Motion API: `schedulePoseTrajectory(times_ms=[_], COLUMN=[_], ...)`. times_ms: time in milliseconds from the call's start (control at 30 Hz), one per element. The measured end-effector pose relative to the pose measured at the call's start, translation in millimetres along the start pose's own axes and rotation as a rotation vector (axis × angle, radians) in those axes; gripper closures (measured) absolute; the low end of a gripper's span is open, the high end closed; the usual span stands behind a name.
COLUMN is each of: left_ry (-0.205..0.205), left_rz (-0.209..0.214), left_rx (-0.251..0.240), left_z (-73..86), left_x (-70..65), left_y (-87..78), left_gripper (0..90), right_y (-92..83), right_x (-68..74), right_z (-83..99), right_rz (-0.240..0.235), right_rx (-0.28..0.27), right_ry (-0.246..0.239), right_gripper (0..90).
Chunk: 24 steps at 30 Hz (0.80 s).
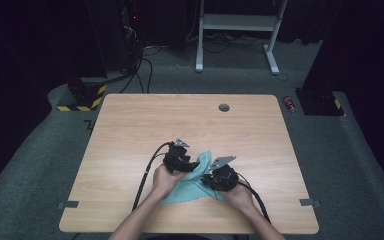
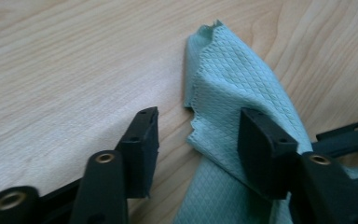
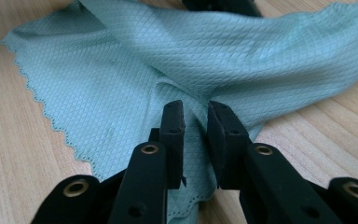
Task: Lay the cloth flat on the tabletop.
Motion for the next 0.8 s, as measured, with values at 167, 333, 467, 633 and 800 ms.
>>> schedulePoseTrajectory(times_ms=[167,333,467,633,800], left_ry=[0.063,0.160,0.248,0.344,0.367], left_rz=[0.084,0.130,0.158,0.179,0.217], left_rx=[-0.016,-0.005,0.036,0.091,0.108], left_z=[-2.7,-1.0,8.6,30.0,45.8], left_x=[-18.1,-43.3,-70.1,-99.8,-113.2], left_y=[-7.7,-16.7,-16.4,-13.3,-19.2], left_gripper=[81.9,89.7,89.7,89.4,86.7], right_y=[-1.3,-19.4,-40.7,-52.4,-49.3], right_x=[-0.1,-3.0,-16.1,-33.1,-32.8], right_z=[1.3,1.2,-4.1,-8.1,-2.7], right_rz=[0.000,-0.013,0.029,0.093,0.100], right_rx=[-0.015,-0.078,-0.155,-0.218,-0.202], right_ry=[0.022,0.078,0.134,0.194,0.203], right_gripper=[69.6,67.0,63.0,56.5,56.5])
Point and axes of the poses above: each handheld gripper's, and its own axes: y roughly forward along the jaws, z roughly out of its underside, x roughly to its left, the point moved 10 cm from there along y, roughly forward along the jaws
